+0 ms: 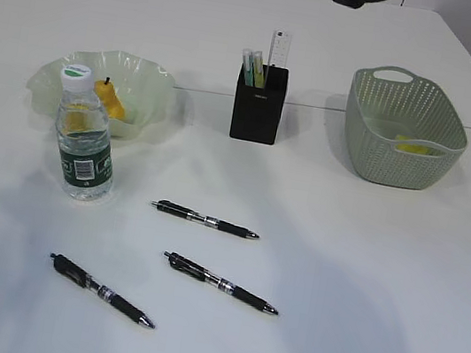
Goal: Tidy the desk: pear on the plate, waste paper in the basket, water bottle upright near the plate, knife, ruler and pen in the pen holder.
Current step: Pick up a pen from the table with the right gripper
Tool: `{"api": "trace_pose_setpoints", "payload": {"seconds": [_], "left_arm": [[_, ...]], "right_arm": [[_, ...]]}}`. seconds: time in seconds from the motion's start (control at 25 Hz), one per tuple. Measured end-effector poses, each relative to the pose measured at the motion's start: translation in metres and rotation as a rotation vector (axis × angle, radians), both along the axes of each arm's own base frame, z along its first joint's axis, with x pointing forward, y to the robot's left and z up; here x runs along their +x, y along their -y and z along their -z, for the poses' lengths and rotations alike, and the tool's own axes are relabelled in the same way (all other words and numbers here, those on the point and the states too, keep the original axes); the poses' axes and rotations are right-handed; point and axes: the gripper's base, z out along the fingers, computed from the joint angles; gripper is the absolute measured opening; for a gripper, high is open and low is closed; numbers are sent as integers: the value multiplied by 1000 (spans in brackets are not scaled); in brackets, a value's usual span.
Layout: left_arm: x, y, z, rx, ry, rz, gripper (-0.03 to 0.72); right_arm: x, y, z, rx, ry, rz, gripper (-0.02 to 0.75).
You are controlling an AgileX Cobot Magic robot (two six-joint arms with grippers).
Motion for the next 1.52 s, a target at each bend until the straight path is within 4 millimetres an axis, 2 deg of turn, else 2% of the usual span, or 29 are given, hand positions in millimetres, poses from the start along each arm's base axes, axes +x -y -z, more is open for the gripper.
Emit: {"api": "trace_pose_setpoints", "payload": {"seconds": [0.52, 0.64, 0.76, 1.04, 1.32, 1.52], "left_arm": [[-1, 0, 1, 0, -15, -1, 402], [-1, 0, 2, 0, -21, -2, 402], [-1, 0, 2, 0, -22, -2, 402], [-2, 0, 3, 0, -39, -4, 402], [-3, 0, 4, 2, -52, -4, 402], [-3, 0, 4, 2, -53, -5, 402]], "right_arm": [[-16, -11, 18, 32, -244, -113, 282], [-13, -15, 40, -5, -341, -144, 282], [-14, -27, 62, -67, -398, -212, 282], [-22, -64, 90, -173, -412, -396, 282], [-14, -71, 129, -206, -483, -410, 282], [-9, -73, 143, -208, -482, -405, 282]]}}
